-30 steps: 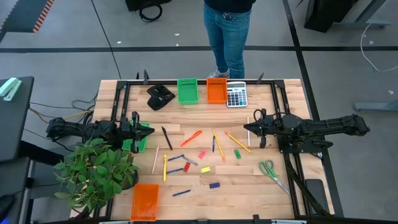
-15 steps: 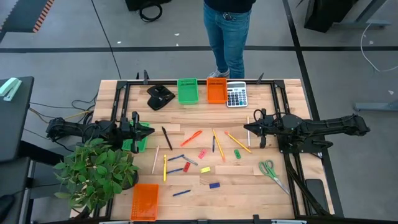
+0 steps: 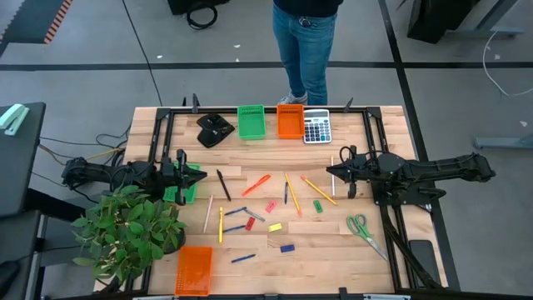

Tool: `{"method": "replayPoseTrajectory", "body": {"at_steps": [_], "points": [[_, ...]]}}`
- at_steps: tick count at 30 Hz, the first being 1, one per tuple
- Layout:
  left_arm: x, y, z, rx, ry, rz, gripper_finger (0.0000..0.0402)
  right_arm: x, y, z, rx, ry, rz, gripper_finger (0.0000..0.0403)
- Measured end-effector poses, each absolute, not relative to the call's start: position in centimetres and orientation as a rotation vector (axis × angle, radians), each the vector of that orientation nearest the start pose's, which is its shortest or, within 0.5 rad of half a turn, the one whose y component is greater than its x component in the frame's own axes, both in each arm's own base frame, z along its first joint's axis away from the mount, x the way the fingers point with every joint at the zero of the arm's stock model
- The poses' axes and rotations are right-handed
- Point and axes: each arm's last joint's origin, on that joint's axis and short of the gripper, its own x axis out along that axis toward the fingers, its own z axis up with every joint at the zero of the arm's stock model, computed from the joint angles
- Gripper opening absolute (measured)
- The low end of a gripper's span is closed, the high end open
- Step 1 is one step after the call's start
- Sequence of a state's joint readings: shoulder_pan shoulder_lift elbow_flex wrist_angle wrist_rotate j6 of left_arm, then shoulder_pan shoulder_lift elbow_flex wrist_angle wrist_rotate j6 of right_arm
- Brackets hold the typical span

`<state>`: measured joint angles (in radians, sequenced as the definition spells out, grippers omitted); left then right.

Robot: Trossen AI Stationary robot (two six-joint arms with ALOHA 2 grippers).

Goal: Sort crayons/erasers/pens/pencils in bins

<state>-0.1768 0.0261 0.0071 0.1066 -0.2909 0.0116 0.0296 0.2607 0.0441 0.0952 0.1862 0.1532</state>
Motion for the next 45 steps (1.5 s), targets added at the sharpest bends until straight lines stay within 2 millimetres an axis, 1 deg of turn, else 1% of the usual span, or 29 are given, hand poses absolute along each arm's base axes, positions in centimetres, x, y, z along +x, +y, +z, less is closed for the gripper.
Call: {"method": "replayPoseTrajectory", "body": {"at_steps": [10,20,31,35,41,45], "points": [[9.7,-0.9,17.4,-0.009,-0.085,0.114,0.0025,11.3,-0.2,16.6,0.140,0.108,-0.166,0.0023],[9.7,-0.9,17.4,-0.010,-0.087,0.114,0.0034,11.3,-0.2,16.6,0.140,0.108,-0.165,0.0023],[9.7,-0.9,17.5,-0.011,-0.089,0.114,0.0025,11.3,-0.2,16.6,0.140,0.108,-0.165,0.0023],[9.7,-0.9,17.8,-0.041,-0.124,0.113,0.0028,11.3,-0.2,16.6,0.140,0.108,-0.166,0.0023],[9.5,-0.9,18.7,-0.070,-0.223,0.111,0.0036,11.3,-0.2,16.6,0.140,0.108,-0.165,0.0023],[9.5,-0.8,18.9,-0.148,-0.244,0.104,0.0036,11.3,-0.2,16.6,0.160,0.106,-0.167,0.0023]]}}
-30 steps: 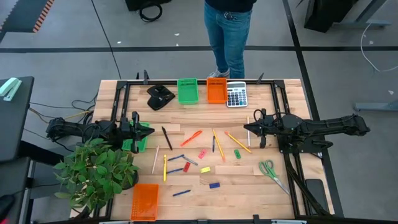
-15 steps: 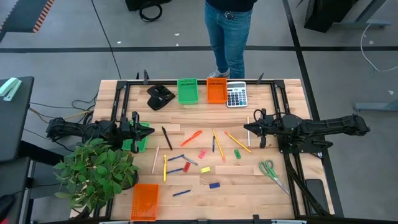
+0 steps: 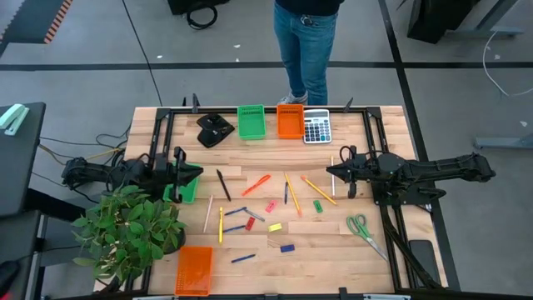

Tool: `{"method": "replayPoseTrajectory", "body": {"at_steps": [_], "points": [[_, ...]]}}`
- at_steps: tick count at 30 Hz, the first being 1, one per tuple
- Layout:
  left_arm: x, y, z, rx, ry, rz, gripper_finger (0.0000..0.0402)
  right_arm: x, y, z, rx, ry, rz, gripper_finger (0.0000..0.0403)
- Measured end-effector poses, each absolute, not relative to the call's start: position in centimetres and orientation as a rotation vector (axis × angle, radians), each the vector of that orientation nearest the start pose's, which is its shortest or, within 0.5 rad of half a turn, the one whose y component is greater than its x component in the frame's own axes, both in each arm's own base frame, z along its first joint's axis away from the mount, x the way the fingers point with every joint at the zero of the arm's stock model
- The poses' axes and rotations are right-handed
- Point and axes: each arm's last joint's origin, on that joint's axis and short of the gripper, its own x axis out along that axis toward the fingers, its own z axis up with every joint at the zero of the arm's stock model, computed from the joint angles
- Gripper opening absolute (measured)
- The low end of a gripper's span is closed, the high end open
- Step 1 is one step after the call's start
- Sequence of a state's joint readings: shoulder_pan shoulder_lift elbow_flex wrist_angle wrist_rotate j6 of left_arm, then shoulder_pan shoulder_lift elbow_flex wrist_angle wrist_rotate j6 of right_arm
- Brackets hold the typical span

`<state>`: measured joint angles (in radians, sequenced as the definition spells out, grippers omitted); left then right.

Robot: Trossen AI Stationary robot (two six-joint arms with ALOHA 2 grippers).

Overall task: Sort crayons/erasers/pens/pencils in bins
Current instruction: Put the yellow pencil into the top orange bin

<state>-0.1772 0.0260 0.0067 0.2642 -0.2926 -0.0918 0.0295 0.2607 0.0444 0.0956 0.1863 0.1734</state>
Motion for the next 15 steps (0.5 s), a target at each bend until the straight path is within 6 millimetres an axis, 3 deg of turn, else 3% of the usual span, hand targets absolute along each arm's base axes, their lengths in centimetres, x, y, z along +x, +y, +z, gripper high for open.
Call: {"method": "replayPoseTrajectory", "body": {"at_steps": [7,11,15], "points": [[9.3,-0.6,19.2,-0.202,-0.287,0.189,0.0048,11.3,-0.2,16.6,0.197,0.103,-0.169,0.0023],[9.6,-0.2,18.8,-0.201,-0.242,0.331,0.0048,11.3,-0.4,16.7,0.070,0.099,-0.214,0.0023],[10.3,-0.1,18.1,-0.201,-0.170,0.441,0.0048,11.2,-0.6,16.7,0.056,0.097,-0.302,0.0023]]}}
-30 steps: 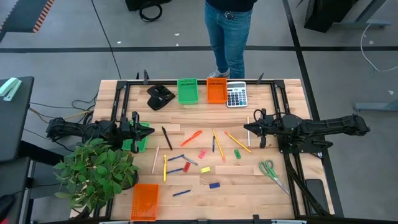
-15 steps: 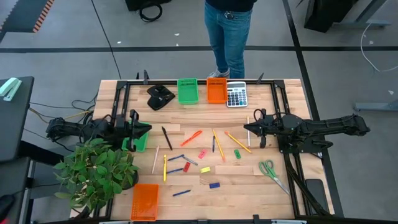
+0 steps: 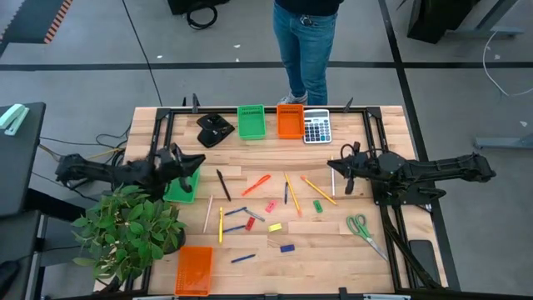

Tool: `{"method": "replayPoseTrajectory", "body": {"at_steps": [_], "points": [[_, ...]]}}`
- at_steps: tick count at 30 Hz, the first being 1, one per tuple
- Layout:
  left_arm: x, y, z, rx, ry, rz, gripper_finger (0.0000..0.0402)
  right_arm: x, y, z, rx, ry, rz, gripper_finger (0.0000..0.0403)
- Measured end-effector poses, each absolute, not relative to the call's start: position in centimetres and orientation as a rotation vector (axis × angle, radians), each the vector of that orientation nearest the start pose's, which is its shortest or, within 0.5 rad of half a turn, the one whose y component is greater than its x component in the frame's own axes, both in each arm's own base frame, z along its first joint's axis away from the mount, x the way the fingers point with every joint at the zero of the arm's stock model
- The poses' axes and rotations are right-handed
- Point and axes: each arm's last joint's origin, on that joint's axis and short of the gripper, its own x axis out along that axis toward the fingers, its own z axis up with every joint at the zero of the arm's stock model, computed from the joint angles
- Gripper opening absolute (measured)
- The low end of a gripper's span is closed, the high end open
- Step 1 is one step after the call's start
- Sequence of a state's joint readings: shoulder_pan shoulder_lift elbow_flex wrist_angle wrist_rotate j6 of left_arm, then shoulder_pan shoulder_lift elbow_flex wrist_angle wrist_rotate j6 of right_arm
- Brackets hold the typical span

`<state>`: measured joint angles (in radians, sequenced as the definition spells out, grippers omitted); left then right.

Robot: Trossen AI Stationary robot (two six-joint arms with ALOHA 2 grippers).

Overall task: Sort crayons/erasers/pens/pencils in bins
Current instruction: Put the yellow pencil into the top orange bin

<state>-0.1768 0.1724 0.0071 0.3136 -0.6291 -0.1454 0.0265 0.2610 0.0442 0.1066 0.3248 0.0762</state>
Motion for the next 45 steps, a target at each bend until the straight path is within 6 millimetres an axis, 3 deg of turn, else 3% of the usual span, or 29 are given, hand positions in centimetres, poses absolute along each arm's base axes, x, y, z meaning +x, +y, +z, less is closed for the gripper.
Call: {"method": "replayPoseTrajectory", "body": {"at_steps": [4,9,13,16,19,22,29,34,40,45], "points": [[11.2,0.1,17.6,-0.162,-0.096,0.534,0.0051,11.4,-0.7,16.4,0.021,0.130,-0.325,0.0039],[12.9,0.8,18.3,-0.130,-0.003,0.591,0.0067,12.0,-1.2,16.0,0.050,0.181,-0.436,0.0111],[14.6,1.2,19.2,-0.115,0.036,0.582,0.0085,13.5,-1.5,17.4,0.120,0.222,-0.477,0.0171],[15.7,1.6,19.5,-0.103,0.077,0.608,0.0098,15.6,-1.6,18.9,0.105,0.289,-0.485,0.0191],[16.8,1.9,19.5,-0.100,0.089,0.628,0.0107,17.9,-1.7,18.7,0.104,0.444,-0.513,0.0195],[17.7,2.0,19.4,-0.080,0.053,0.605,0.0110,19.9,-1.7,17.2,0.139,0.563,-0.541,0.0196],[19.3,2.3,20.1,0.007,-0.100,0.542,0.0098,23.3,-0.5,17.0,0.160,0.513,-0.495,0.0192],[19.8,3.1,19.4,-0.028,-0.092,0.506,0.0095,23.5,-0.4,16.8,0.153,0.539,-0.495,0.0191],[19.4,4.5,20.4,0.044,-0.184,0.573,0.0106,23.3,-0.5,16.5,0.262,0.533,-0.573,0.0191],[19.3,5.0,20.5,0.025,-0.203,0.496,0.0107,23.1,0.2,16.4,0.310,0.512,-0.614,0.0190]]}}
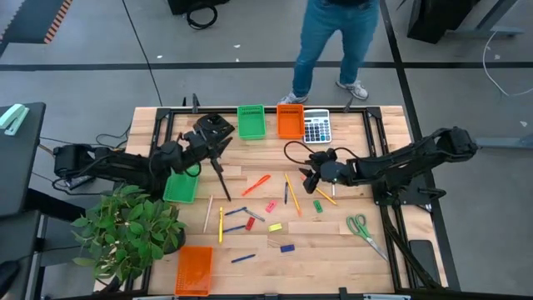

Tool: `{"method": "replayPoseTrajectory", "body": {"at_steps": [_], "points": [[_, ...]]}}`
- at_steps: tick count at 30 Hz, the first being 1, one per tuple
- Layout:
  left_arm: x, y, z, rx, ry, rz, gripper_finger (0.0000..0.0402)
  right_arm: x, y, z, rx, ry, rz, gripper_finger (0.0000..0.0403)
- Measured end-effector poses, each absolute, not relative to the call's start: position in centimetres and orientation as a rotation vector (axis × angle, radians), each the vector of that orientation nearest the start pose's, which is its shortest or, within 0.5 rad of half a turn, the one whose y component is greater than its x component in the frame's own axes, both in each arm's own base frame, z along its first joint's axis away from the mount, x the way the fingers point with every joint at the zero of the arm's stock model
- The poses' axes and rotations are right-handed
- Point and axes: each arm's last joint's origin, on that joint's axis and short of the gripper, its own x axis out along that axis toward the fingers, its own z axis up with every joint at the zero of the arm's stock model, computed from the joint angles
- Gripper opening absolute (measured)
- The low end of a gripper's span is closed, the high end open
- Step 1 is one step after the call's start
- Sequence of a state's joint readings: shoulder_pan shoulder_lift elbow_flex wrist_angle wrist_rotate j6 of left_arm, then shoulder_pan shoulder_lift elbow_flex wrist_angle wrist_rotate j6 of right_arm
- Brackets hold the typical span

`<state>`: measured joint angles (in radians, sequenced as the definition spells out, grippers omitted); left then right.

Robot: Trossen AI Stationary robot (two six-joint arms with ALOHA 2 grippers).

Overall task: Sort crayons/erasers/pens/pencils in bins
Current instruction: Put the yellow pencil into the top orange bin

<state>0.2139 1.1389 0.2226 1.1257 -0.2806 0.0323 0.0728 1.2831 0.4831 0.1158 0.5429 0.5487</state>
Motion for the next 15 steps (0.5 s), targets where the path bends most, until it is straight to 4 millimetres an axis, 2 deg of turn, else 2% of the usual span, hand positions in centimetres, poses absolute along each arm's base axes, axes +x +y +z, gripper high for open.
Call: {"method": "replayPoseTrajectory", "body": {"at_steps": [8,15], "points": [[19.4,4.4,21.0,0.025,-0.258,0.448,0.0107,23.0,0.6,16.3,0.363,0.506,-0.630,0.0190],[19.1,5.3,21.3,0.071,-0.285,0.502,0.0107,23.2,0.7,15.0,0.374,0.551,-0.667,0.0190]]}}
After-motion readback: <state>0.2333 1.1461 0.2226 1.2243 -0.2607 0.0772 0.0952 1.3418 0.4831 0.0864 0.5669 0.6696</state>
